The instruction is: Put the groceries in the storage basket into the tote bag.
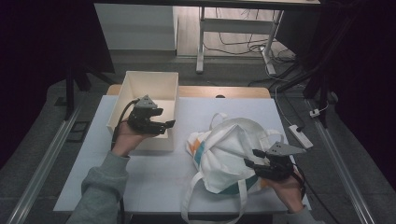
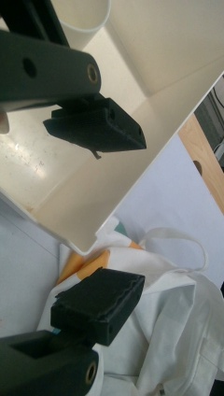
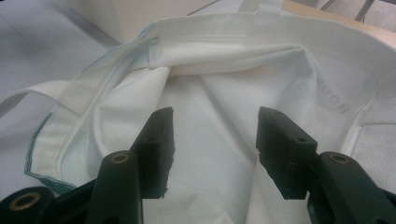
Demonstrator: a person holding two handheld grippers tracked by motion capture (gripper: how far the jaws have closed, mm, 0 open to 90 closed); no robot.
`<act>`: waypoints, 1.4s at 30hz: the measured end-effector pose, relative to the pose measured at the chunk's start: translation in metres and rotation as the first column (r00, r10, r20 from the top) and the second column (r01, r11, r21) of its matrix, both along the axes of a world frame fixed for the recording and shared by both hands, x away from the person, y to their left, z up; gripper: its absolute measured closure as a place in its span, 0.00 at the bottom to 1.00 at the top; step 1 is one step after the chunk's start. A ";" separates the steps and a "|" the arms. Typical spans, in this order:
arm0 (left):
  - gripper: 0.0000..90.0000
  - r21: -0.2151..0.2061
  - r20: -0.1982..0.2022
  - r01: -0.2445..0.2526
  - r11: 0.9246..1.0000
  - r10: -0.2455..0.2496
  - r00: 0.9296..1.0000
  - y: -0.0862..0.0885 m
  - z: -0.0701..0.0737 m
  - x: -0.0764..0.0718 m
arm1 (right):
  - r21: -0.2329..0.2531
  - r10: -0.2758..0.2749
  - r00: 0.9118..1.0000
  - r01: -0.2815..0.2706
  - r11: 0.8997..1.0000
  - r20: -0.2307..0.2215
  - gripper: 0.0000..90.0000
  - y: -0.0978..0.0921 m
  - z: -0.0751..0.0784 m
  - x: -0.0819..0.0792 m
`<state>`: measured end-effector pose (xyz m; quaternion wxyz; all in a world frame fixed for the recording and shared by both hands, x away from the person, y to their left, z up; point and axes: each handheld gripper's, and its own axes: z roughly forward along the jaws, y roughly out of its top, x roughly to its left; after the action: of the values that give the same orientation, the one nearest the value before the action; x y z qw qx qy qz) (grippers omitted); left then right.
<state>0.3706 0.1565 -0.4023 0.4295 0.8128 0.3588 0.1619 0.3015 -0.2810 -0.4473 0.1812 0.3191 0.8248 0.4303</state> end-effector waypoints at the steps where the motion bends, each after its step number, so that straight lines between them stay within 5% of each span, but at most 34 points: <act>1: 0.33 0.001 0.002 -0.004 1.000 0.004 1.000 0.001 0.000 0.000 | 0.000 -0.001 1.000 0.001 1.000 -0.001 0.51 0.000 0.000 0.000; 28: 0.32 0.007 -0.006 -0.133 0.991 0.134 0.991 0.039 -0.002 0.011 | -0.018 0.000 1.000 0.000 1.000 -0.010 0.51 0.001 -0.003 0.001; 36: 0.31 0.014 -0.012 -0.183 0.983 0.183 0.983 0.051 -0.005 0.014 | -0.019 0.000 1.000 -0.001 1.000 -0.013 0.51 0.002 -0.004 0.001; 42: 0.29 0.022 -0.033 -0.238 0.971 0.238 0.971 0.061 -0.011 0.019 | -0.021 0.002 1.000 -0.002 1.000 -0.016 0.51 0.002 -0.005 0.001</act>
<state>0.3901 0.2176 -0.4131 0.3931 0.7705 0.4598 0.2008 0.3027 -0.2787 -0.4518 0.1777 0.3197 0.8310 0.4191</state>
